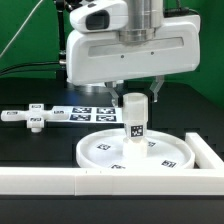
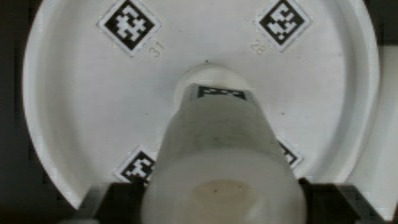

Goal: Assemble round table

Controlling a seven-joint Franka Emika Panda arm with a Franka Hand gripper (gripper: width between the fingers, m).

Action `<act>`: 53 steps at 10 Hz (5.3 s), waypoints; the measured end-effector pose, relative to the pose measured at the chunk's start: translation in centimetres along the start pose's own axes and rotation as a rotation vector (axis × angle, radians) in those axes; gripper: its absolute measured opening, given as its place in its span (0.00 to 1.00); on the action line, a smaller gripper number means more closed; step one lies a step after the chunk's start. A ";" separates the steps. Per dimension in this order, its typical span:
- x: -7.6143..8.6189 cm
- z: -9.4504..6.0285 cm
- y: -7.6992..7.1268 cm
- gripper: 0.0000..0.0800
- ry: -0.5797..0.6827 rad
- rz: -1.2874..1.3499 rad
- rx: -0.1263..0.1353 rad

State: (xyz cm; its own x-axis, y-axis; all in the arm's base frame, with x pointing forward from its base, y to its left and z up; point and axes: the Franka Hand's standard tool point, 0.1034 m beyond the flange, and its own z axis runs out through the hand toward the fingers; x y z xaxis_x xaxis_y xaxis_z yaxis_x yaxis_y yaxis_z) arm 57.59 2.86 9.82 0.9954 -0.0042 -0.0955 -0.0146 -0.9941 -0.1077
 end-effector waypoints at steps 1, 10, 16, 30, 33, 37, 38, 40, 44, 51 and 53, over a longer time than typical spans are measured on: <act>0.0 0.0 0.0 0.50 -0.001 0.076 0.000; -1.1 0.4 -1.0 0.51 0.024 0.988 0.047; -1.4 0.6 -1.7 0.51 -0.005 1.463 0.123; -1.1 0.6 -2.1 0.81 -0.001 1.532 0.206; -1.7 0.9 -2.3 0.81 0.015 1.276 0.186; -2.2 1.3 -2.1 0.81 0.042 0.916 0.168; -2.2 1.3 -2.0 0.81 0.048 0.838 0.165; -2.2 1.4 -2.1 0.81 0.051 0.686 0.148; -1.8 1.1 -0.9 0.81 0.061 0.274 0.095; -1.8 1.2 -1.3 0.81 0.070 -0.285 0.013; -1.8 1.3 -1.4 0.81 0.071 -0.425 0.000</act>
Offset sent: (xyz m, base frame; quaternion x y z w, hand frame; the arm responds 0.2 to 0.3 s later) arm -0.0164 0.0036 -0.0038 0.0023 0.0334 0.1990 0.9794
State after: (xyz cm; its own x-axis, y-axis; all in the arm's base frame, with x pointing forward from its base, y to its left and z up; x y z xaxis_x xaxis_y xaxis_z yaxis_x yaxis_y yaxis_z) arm 55.70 4.37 8.84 0.9169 0.3983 0.0255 0.3983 -0.9090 -0.1227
